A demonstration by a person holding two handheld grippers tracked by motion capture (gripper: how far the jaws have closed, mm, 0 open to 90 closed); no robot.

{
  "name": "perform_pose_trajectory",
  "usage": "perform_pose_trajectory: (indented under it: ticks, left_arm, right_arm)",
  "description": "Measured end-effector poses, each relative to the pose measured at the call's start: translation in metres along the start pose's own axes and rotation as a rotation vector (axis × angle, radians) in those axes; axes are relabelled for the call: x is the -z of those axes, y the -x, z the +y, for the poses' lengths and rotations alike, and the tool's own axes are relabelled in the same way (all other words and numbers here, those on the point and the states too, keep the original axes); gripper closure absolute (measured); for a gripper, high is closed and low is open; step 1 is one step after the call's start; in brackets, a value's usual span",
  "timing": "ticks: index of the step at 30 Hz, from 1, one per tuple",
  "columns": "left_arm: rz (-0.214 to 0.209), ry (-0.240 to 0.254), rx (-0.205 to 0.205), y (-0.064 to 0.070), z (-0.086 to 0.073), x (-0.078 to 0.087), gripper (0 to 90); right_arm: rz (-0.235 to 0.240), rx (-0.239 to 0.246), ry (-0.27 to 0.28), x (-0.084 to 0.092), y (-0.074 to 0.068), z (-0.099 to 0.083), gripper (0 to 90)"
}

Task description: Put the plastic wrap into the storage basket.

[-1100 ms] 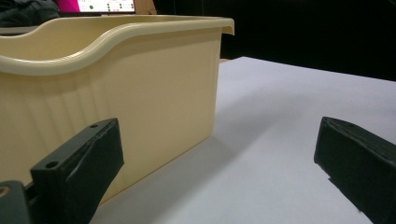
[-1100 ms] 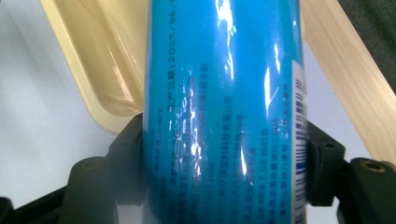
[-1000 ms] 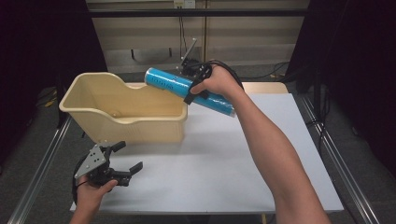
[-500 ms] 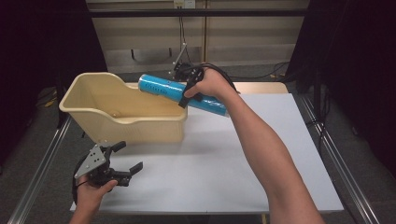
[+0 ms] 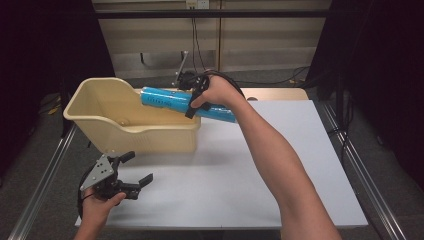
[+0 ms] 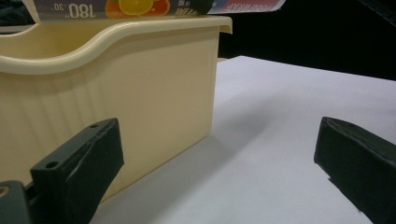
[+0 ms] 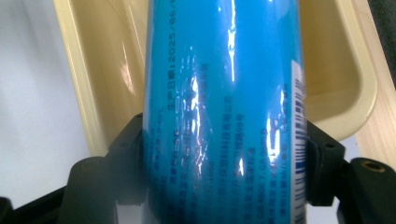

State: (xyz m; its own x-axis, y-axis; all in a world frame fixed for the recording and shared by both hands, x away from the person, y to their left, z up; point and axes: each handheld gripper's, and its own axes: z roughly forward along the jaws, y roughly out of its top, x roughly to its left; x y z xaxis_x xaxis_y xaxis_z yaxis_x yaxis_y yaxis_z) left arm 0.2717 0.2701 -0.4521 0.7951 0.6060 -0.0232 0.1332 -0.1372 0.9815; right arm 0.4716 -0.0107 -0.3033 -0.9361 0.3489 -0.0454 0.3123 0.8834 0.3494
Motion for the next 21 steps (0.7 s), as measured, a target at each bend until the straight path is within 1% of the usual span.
perform_pose_trajectory:
  ticks: [1,3,4,5,7,9,10,12,13,15,17,19,21]
  left_arm:
    - [0.0,0.0,0.001,0.0,0.0,0.0,1.2]
    - [-0.001,-0.001,0.001,0.0,0.0,0.0,1.1]
    - [0.001,0.002,0.002,0.0,0.0,0.0,1.2]
    - [0.001,0.001,0.002,0.0,0.0,-0.001,1.2]
    - [0.0,0.0,0.001,0.0,0.0,-0.001,1.2]
    - [0.001,0.0,0.002,0.0,0.0,-0.001,1.1]
    - [0.002,0.0,0.003,0.0,0.0,-0.001,1.1]
    - [0.002,0.003,0.005,0.0,-0.001,-0.001,1.1]
    - [0.006,-0.004,-0.004,0.0,-0.001,-0.001,1.2]
    - [0.006,-0.014,-0.011,0.0,-0.001,-0.001,1.4]
    - [0.003,-0.011,-0.002,0.001,-0.001,-0.002,1.4]
    - [0.006,-0.015,-0.01,0.001,0.0,-0.001,1.4]
    - [0.008,-0.015,-0.011,0.001,0.0,-0.001,1.4]
  right_arm:
    - [0.0,0.001,-0.001,0.0,0.0,0.001,32.0]
    - [0.0,0.018,-0.002,0.0,0.0,0.002,32.0]
    - [-0.005,0.015,-0.003,0.0,-0.001,0.003,32.0]
    - [-0.007,0.029,-0.009,0.001,0.0,0.004,32.0]
    - [-0.01,0.039,-0.012,0.0,0.0,0.005,31.9]
    - [-0.012,0.052,-0.026,-0.001,-0.001,0.006,31.9]
    - [-0.011,0.066,-0.028,-0.002,0.0,0.007,31.9]
    - [-0.013,0.068,-0.035,-0.002,0.0,0.008,31.9]
    - [-0.013,0.062,-0.038,-0.002,0.0,0.008,31.9]
    - [-0.015,0.063,-0.05,-0.002,0.0,0.01,31.8]
    - [-0.015,0.076,-0.06,-0.002,-0.001,0.011,31.7]
    - [-0.025,0.087,-0.065,-0.001,-0.002,0.012,31.5]
    - [-0.03,0.082,-0.049,0.001,-0.002,0.013,28.2]
